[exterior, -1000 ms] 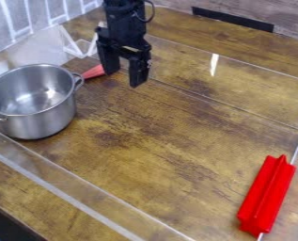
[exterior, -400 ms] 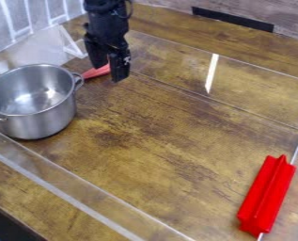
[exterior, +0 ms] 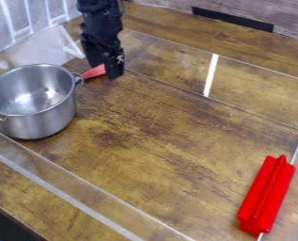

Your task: Move the pink spoon to the right side of the table

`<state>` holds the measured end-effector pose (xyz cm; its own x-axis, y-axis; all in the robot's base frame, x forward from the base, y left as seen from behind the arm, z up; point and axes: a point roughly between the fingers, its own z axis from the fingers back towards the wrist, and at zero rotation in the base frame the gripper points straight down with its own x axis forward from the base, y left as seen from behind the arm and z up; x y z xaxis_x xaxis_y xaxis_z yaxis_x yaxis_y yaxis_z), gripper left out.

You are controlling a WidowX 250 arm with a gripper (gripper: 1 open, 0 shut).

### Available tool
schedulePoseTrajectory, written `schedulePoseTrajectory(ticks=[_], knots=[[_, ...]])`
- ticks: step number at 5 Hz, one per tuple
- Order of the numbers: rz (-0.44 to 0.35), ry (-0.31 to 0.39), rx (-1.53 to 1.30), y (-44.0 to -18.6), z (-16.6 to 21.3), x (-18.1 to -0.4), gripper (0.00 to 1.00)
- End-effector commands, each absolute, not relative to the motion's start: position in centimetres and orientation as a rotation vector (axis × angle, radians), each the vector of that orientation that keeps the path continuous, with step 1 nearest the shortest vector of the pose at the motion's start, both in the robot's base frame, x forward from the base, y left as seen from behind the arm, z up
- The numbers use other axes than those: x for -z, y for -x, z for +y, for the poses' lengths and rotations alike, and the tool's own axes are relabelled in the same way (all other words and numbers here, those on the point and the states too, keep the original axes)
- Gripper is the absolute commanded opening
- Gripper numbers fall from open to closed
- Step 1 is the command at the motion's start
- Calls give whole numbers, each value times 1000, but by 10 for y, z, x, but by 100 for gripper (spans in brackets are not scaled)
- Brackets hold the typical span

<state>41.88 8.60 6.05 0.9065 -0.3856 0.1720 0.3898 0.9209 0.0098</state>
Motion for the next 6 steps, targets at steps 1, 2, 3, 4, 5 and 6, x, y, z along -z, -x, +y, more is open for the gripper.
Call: schedulePoseTrajectory(ticks=[1, 2, 3, 4, 5, 6], knots=[[-228, 25, 452, -420, 87, -64, 100], [-236, 27, 434, -423, 86, -55, 0], [-253, 40, 395, -421, 85, -58, 100], [-267, 57, 371, -423, 86, -58, 100], [-275, 61, 369, -426, 85, -61, 100], [-281, 69, 392, -420, 87, -72, 100]])
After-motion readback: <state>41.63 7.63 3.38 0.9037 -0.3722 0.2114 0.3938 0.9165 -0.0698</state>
